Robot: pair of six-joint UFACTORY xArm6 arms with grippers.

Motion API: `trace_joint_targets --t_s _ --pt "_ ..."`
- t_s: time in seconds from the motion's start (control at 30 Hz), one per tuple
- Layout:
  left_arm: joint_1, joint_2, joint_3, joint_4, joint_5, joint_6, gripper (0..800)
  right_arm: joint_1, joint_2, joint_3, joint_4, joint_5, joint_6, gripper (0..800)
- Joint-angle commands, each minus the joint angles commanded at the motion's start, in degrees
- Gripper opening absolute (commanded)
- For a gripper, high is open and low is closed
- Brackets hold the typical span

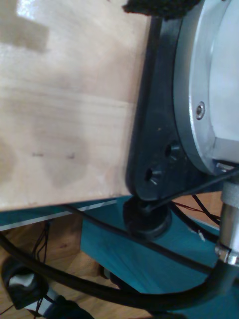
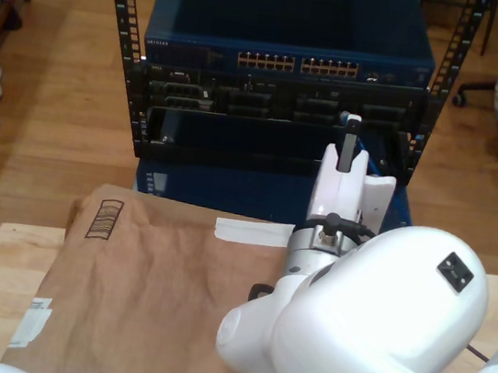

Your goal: Grab the cable and plug it in

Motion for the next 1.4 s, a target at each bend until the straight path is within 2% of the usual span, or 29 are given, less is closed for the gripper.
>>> trace_joint_targets --t_s 0.1,0.23,0.37,0.57,0.73,0.8,1.17,1.4 --pt "0.0 0.0 0.0 0.0 0.0 0.0 799 -2.9 0.0 -0.1 -1.7 0.1 1.6 0" --pt "0.0 0.0 0.0 0.0 0.0 0.0 799 -6.1 -0.4 -0.2 -9.3 0.1 3.5 0" --pt "0.0 0.0 0.0 0.0 0.0 0.0 799 -6.9 -0.2 -3.7 -9.6 0.4 3.4 0" --pt "0.0 0.0 0.0 0.0 0.0 0.0 799 -10.7 2.6 -5.2 -10.2 0.6 3.8 0" --pt "0.0 0.0 0.0 0.0 0.0 0.0 799 -12.8 2.5 -2.4 -20.6 2.2 8.3 0" --pt "0.0 0.0 0.0 0.0 0.0 0.0 799 -14.2 2.5 -2.5 -22.5 3.8 9.1 0" --pt "0.0 0.0 0.0 0.0 0.0 0.0 799 -15.3 5.7 -5.0 -22.3 5.0 9.3 0" --pt "0.0 0.0 0.0 0.0 0.0 0.0 799 -15.1 9.9 -10.1 -22.0 4.6 9.1 0"
